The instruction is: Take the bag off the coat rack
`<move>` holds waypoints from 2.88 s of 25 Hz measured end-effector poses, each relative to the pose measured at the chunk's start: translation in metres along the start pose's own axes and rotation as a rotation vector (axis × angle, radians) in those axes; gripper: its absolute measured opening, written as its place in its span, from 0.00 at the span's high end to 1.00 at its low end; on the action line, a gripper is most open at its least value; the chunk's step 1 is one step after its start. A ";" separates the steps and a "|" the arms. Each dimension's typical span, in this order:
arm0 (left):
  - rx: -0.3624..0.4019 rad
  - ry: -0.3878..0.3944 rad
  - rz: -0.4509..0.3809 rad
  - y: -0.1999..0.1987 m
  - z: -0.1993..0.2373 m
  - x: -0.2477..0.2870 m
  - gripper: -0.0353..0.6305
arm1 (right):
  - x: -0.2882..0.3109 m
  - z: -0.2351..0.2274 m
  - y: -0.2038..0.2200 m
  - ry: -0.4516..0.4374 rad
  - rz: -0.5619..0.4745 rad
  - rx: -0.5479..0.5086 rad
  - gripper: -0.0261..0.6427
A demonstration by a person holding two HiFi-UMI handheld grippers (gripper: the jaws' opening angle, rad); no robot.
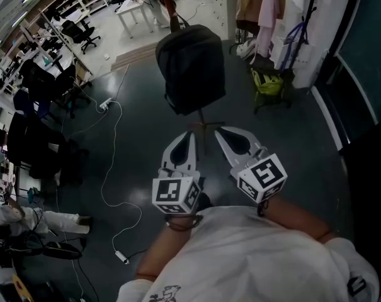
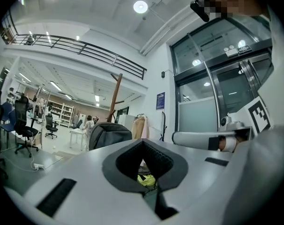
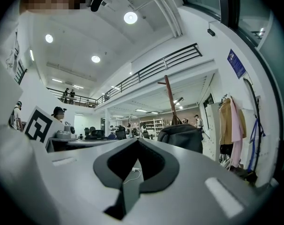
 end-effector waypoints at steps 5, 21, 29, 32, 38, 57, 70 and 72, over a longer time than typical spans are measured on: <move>-0.005 0.047 0.008 -0.019 0.040 0.029 0.95 | 0.053 -0.005 -0.001 0.011 0.012 0.006 0.96; -0.002 0.178 0.020 -0.068 0.150 0.075 0.95 | 0.184 0.003 -0.015 0.063 -0.023 0.011 0.96; -0.028 0.191 0.041 -0.064 0.177 0.075 0.95 | 0.212 0.010 -0.007 0.063 -0.006 0.021 0.96; -0.029 0.186 0.046 -0.065 0.184 0.078 0.95 | 0.220 0.012 -0.003 0.056 0.005 0.032 0.96; -0.030 0.170 0.039 -0.070 0.194 0.092 0.95 | 0.237 0.001 -0.005 0.035 -0.003 0.033 0.96; -0.031 0.155 0.045 -0.072 0.178 0.222 0.95 | 0.279 -0.135 -0.002 0.008 0.005 0.007 0.96; -0.005 0.079 -0.003 -0.094 0.161 0.325 0.95 | 0.316 -0.251 -0.019 -0.090 0.037 -0.046 0.96; -0.001 0.064 -0.011 -0.096 0.159 0.336 0.95 | 0.321 -0.262 -0.020 -0.121 0.044 -0.057 0.96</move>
Point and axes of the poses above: the fingertips, and each gripper's own axes: x forward along the fingers, z to its left, y out of its underside, the point moved 1 cm from there along -x, backward along the fingers, and after that the axes turned 7 degrees about -x, right-handed, at the moved point
